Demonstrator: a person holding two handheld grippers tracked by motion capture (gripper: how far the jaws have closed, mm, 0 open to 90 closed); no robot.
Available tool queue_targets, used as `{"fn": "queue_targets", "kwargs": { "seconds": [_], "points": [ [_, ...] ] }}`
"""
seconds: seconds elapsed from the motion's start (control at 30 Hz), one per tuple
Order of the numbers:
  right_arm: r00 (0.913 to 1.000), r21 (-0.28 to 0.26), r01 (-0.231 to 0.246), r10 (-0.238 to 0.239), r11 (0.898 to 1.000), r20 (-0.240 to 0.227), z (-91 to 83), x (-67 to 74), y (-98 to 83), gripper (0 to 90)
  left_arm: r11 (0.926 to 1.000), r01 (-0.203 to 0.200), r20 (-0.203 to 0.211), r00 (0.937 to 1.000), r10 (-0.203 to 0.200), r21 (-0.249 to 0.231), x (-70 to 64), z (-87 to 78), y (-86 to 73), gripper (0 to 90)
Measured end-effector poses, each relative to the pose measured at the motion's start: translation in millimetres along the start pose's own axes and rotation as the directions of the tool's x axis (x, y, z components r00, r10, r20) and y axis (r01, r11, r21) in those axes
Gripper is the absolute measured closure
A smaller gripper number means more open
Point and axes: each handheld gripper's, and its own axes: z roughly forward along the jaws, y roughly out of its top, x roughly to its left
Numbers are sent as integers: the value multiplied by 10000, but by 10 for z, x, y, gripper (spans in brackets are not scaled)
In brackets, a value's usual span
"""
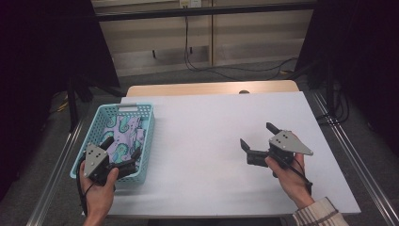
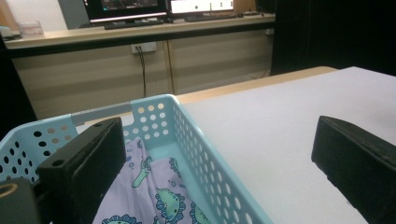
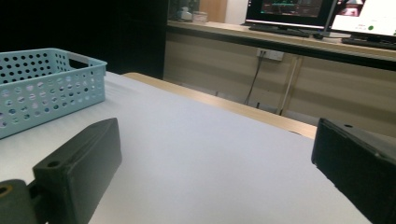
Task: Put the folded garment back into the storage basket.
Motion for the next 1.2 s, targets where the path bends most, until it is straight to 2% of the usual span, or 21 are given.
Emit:
{"fn": "queue_targets", "kwargs": {
  "seconds": [0.03,0.13,0.17,0.27,0.3,0.37,0.43,0.5,0.53,0.57,0.6,0.63,0.7,0.83,0.87,0.9,0.93,1.0,1.07,1.13,1.2],
  "points": [
    [10000,10,-2,2,10000,29,-24,-11,-4,11,9997,238,27,9997,-237,-61,-19,4,-9,29],
    [9997,-15,-30,30,10000,240,-123,-51,-26,9,9996,292,111,9995,-291,-68,-61,-1,-34,29],
    [9997,-60,-74,75,10000,245,-142,-60,-34,8,9999,128,98,9999,-127,-46,-75,-8,-39,29],
    [9987,-4,-94,94,10000,510,-228,-100,-72,9,9997,217,184,9996,-215,-112,-146,-6,-60,29],
    [9982,-39,-206,208,9998,563,-264,-117,-87,8,10000,28,179,9998,-27,-78,-159,-17,-65,29],
    [9966,-26,-220,221,9998,796,-314,-137,-103,7,9993,292,242,9993,-287,-220,-204,-27,-77,29],
    [9959,-54,-329,332,9994,843,-362,-160,-115,3,9996,174,175,9997,-170,-243,-216,-43,-80,24],
    [9950,10,-308,305,9995,955,-413,-180,-123,1,9989,390,285,9989,-383,-247,-240,-43,-91,23],
    [9951,37,-280,275,9996,949,-427,-187,-126,0,9994,257,313,9992,-250,-228,-244,-43,-98,24],
    [9938,105,-99,87,9999,1107,-445,-194,-135,0,9998,120,289,9995,-115,-167,-243,-39,-105,24],
    [9931,142,178,-193,9997,1159,-460,-200,-152,0,9997,224,282,9994,-220,-140,-239,-36,-115,23],
    [9932,199,73,-96,9998,1162,-482,-223,-178,0,9993,292,216,9994,-287,-245,-245,-36,-124,24],
    [9912,303,-40,0,9995,1322,-518,-267,-222,1,9998,60,105,9999,-58,-200,-242,-40,-146,23],
    [9833,382,-290,217,9988,1806,-651,-351,-325,3,9997,-21,180,9998,26,-252,-252,-41,-177,24],
    [9818,375,-292,216,9989,1887,-702,-353,-342,3,9996,-147,107,9998,150,-260,-243,-43,-173,23],
    [9799,351,-414,338,9985,1965,-739,-351,-355,1,9993,89,27,10000,-88,-352,-259,-41,-173,24],
    [9779,341,-520,440,9981,2042,-775,-345,-370,1,9996,-26,-53,10000,24,-294,-261,-47,-171,24],
    [9756,308,-530,452,9981,2147,-840,-338,-398,0,9997,-155,18,9999,155,-200,-291,-50,-180,24],
    [9725,290,-670,587,9973,2252,-894,-339,-423,0,9998,90,180,9998,-86,-202,-312,-64,-192,23],
    [9658,257,-753,665,9968,2507,-952,-335,-445,2,9995,-257,21,9997,257,-161,-316,-91,-198,23],
    [9673,162,-801,738,9967,2425,-1004,-343,-456,0,9996,-157,-157,9998,153,-236,-317,-108,-210,23]
  ]
}}
